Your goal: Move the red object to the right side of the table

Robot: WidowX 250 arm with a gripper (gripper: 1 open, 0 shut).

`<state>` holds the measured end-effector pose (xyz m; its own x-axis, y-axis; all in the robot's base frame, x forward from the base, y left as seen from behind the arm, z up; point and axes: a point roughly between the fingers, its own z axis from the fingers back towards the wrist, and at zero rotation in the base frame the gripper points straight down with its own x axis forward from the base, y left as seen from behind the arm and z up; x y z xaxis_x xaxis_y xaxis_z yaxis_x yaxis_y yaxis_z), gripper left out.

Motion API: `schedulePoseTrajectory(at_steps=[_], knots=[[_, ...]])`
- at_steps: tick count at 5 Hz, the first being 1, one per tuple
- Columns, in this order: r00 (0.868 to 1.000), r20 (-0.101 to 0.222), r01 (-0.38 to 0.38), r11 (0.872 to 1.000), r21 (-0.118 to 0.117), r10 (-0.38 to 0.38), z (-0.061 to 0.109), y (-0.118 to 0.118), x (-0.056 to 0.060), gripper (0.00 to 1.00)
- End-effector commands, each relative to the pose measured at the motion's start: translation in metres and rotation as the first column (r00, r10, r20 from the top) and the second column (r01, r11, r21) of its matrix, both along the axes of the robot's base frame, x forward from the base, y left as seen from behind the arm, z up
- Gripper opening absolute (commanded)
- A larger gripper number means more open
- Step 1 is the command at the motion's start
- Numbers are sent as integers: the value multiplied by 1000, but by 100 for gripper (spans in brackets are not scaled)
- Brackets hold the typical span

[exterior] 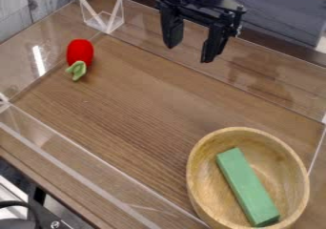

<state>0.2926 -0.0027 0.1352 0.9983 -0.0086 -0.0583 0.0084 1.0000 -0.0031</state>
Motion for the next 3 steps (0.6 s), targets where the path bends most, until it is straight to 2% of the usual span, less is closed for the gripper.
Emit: schedulePoseTrajectory(at_steps=[1, 2, 3], knots=[[1000, -22, 9, 1000, -4, -9, -13, 16, -4, 100], [995, -19, -97, 995, -8, 97, -23, 39, -3, 100], [979, 9, -206, 979, -2, 206, -26, 72, -6, 100]])
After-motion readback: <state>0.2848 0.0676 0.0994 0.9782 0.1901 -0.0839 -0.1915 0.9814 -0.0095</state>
